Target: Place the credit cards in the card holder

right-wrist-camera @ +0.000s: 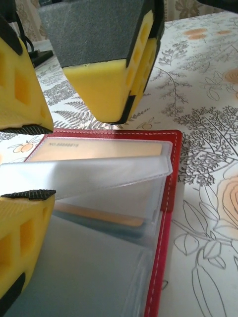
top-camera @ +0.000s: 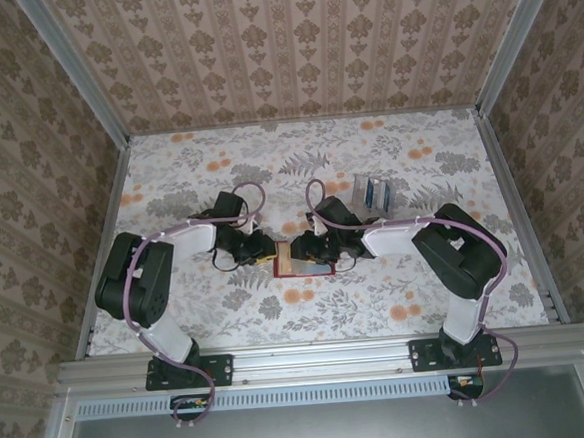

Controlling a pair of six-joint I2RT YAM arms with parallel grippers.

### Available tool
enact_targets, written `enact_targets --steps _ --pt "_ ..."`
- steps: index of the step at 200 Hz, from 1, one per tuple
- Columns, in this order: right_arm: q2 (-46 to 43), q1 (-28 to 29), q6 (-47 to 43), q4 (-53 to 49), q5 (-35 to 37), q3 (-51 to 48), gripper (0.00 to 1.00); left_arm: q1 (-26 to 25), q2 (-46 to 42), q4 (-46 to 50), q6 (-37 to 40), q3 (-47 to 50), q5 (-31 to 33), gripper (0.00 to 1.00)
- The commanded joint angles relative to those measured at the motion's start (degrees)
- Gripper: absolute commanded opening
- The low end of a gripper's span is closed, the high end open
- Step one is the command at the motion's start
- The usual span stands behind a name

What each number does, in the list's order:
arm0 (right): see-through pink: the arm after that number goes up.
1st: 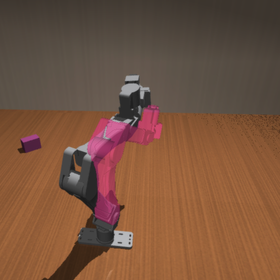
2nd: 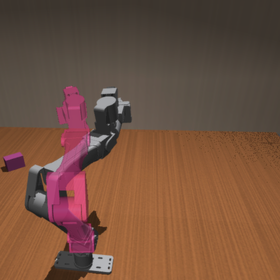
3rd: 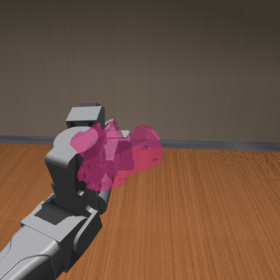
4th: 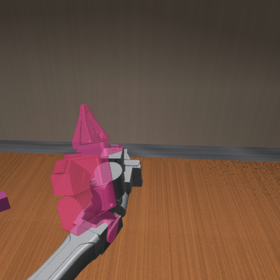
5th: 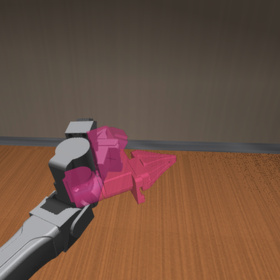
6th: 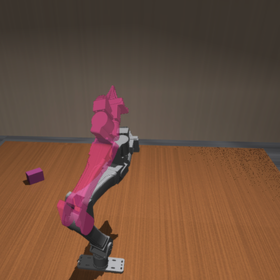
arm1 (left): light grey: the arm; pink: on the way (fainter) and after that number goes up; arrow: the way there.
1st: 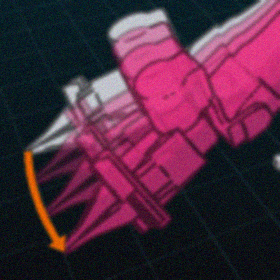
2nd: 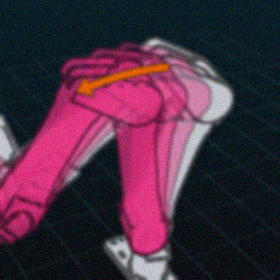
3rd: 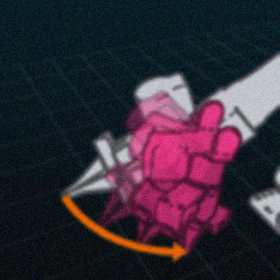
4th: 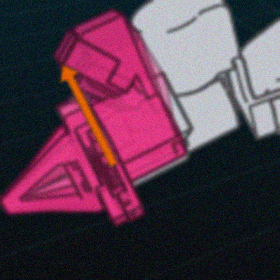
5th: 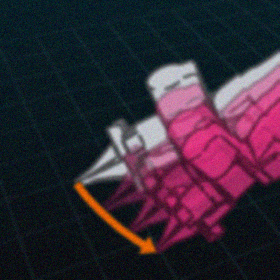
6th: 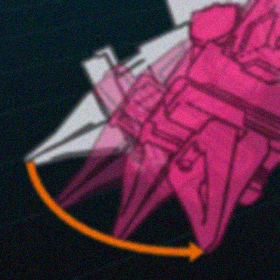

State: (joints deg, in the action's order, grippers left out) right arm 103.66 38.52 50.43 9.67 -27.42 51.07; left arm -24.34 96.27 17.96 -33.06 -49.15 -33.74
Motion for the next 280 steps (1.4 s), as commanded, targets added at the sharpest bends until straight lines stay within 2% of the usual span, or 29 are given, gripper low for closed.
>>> enact_targets --steps 1,43,67,97,159,189,213,248,264,280 --pt "1.44 0.32 1.02 2.26 -2.44 1.25 0.41 0.78 -1.85 1.68 -0.09 -0.54 -1.48 0.24" --pt "2.59 0.32 2.03 5.58 -5.67 2.28 0.46 1.95 -2.53 1.75 -0.4 -0.71 -1.9 0.24" --pt "3.19 0.32 2.74 7.14 -7.07 2.94 0.46 2.86 -7.56 -1.26 -3.96 1.52 0.27 0.26" --pt "4.3 0.41 3.47 7.99 -7.93 4.07 0.46 3.9 -9.85 2.56 -3.24 -0.25 2.48 0.29" --pt "9.82 2.72 5.41 10.29 -12.38 11.43 0.47 7.25 -11.41 0.05 -5.19 1.96 1.97 0.31" --pt "12.63 4.25 8.17 14.97 -13.3 14.61 0.46 9.67 -12.07 0.72 -4.89 2.08 1.91 0.31" --pt "10.69 4.39 8.47 15.58 -12.6 15.74 0.46 12.29 -13.06 0.48 -5.87 2.4 0.41 0.31" --pt "0.87 3.49 0.61 5.09 -7.17 15.62 0.46 13.26 -15.51 1.43 -5.28 1.86 2.39 0.33" --pt "-5.46 2.13 -5.05 -3.53 -1.34 14.65 0.47 12.52 -15.32 1.3 -4.99 1.06 1.3 0.35" --pt "-10.96 -0.04 -11.68 -14.79 7.51 14.8 0.47 10.34 -15.39 0.64 -4.56 0.87 3.41 0.36"
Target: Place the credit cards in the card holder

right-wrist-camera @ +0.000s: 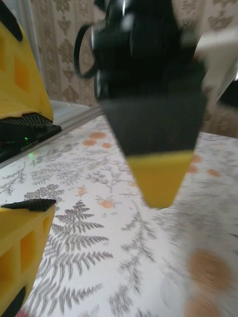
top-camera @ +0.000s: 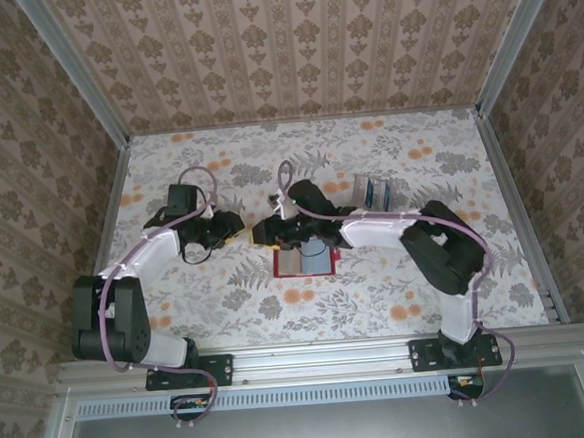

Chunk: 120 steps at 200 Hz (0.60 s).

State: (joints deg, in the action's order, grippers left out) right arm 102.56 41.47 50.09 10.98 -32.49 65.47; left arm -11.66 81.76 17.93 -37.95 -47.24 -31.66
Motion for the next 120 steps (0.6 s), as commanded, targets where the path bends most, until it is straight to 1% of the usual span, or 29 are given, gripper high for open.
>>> enact_targets --steps 1,16,25,37,45,53,70,86,111,120 --pt "-10.21 -3.16 -11.81 -16.71 13.22 0.42 0.47 -2.55 -0.8 0.64 0.34 -1.06 1.47 0.36" --pt "-14.01 -6.4 -15.9 -27.05 21.46 1.15 0.47 -5.08 0.09 0.82 0.79 -2.34 2.09 0.37" --pt "-16.45 -8.61 -17.71 -30.63 25.63 0.6 0.47 -6.68 0.7 1.34 1.53 -3.31 2.84 0.38" --pt "-19.04 -11.93 -19.75 -33.61 29.75 -0.54 0.5 -8.68 1.35 1.79 2.25 -3.98 5.09 0.39" --pt "-19.94 -14.27 -20.46 -35.56 32.0 -0.78 0.55 -9.36 1.98 1.75 2.16 -4.25 5.32 0.39" --pt "-19.99 -16.52 -20.78 -37.42 33.0 -0.41 0.59 -9.44 2.56 1.71 1.8 -4.69 4.84 0.4" --pt "-18.53 -19.55 -20.83 -39.15 34.33 0.51 0.61 -9.61 2.85 1.91 1.96 -5.09 5.28 0.41" --pt "-15.14 -20.28 -19.61 -38.5 35.22 1.71 0.63 -9.5 3.49 2.07 2.26 -5.43 5.87 0.41" --pt "-8.52 -20.39 -14.61 -39.23 36.04 5.19 0.63 -9.61 4.62 3.44 2.95 -6.73 4.71 0.42" --pt "-6.63 -20.46 -13.08 -39.17 37.34 5.99 0.63 -9.65 4.68 3.08 2.85 -6.24 4.77 0.42"
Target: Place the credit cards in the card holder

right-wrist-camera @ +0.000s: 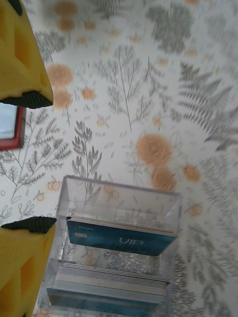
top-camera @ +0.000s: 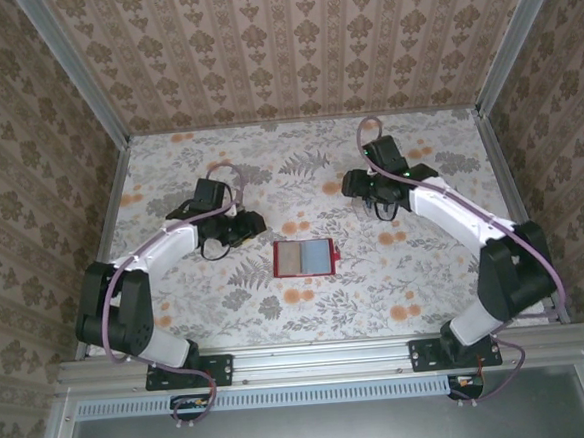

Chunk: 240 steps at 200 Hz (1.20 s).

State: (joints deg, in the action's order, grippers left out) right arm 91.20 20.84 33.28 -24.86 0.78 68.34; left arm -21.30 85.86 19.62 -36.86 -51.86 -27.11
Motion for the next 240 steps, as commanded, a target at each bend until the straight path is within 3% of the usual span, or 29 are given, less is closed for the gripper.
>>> enact_targets --steps 1,43,115,189,240 --pt "4.93 0.17 3.81 -3.29 4.15 3.21 0.63 0.01 0.55 1.4 1.78 -1.6 0.22 0.42" --pt "10.7 0.1 6.42 -5.64 8.6 6.8 0.64 0.03 0.09 1.29 1.59 -0.06 -0.33 0.43" --pt "17.16 -0.61 7.41 -0.65 4.79 7.59 0.64 0.29 1.38 1.95 2.43 -1.38 -1.59 0.43" --pt "11.03 -5.19 9.53 17.9 -14.03 -1.13 0.44 0.29 1.13 1.58 2.0 -0.66 -1.83 0.44" --pt "11.49 -5.83 10.73 22.02 -17.21 -2.68 0.43 0.16 2.28 1.12 1.9 -1.17 -2.78 0.44"
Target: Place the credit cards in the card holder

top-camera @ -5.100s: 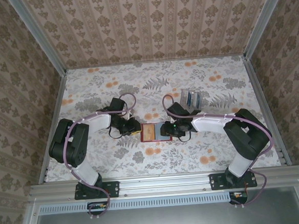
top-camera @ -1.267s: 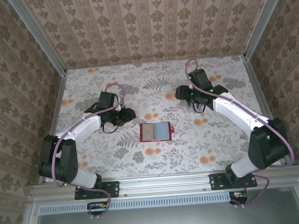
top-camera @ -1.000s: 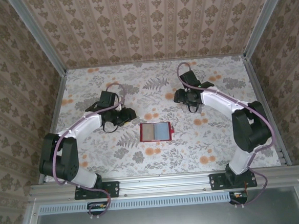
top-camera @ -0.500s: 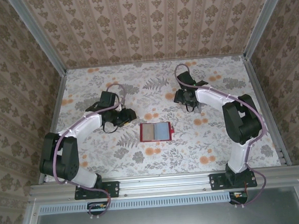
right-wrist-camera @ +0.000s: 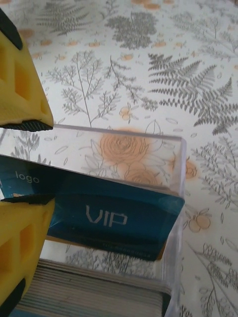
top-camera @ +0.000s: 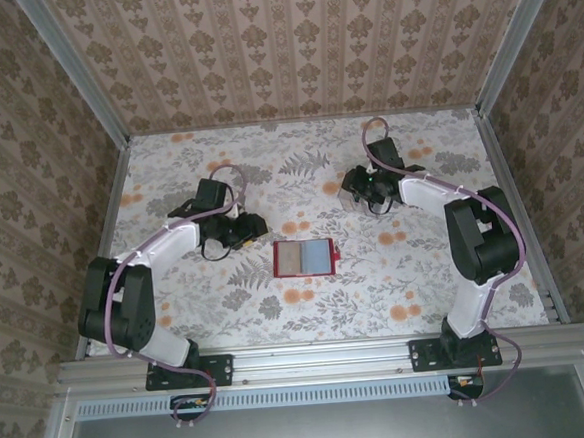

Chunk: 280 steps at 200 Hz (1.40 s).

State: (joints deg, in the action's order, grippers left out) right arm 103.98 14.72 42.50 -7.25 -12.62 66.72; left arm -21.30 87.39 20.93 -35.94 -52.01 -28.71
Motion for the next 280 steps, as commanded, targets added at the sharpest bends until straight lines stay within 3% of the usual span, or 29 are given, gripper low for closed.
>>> enact_targets --steps 1,20,65,103,150,188,280 --pt "-1.27 0.3 1.52 4.42 -3.81 -1.06 0.43 0.14 0.76 -0.19 1.02 -1.05 -1.18 0.44" --pt "-1.07 0.29 1.62 4.43 -4.42 -0.89 0.41 0.12 0.75 -0.01 1.05 -1.05 -1.26 0.44" --pt "-0.64 0.15 1.53 3.74 -4.69 -0.7 0.22 -0.05 1.26 -0.29 1.17 -0.72 -1.81 0.44" --pt "-0.54 0.13 0.75 1.97 -4.26 -0.1 0.18 -0.11 1.51 -0.34 1.25 -0.81 -2.14 0.44" --pt "0.57 0.24 -1.63 -5.23 -0.76 2.98 0.38 -0.21 1.86 -0.45 1.31 -0.75 -2.56 0.44" --pt "-0.54 1.08 -4.86 -13.85 6.01 6.69 0.47 -0.32 2.01 -0.76 1.38 -0.84 -2.65 0.44" --pt "11.25 3.34 -5.02 -23.22 10.79 18.74 0.49 -0.32 4.45 -1.33 2.36 -2.37 -4.18 0.44"
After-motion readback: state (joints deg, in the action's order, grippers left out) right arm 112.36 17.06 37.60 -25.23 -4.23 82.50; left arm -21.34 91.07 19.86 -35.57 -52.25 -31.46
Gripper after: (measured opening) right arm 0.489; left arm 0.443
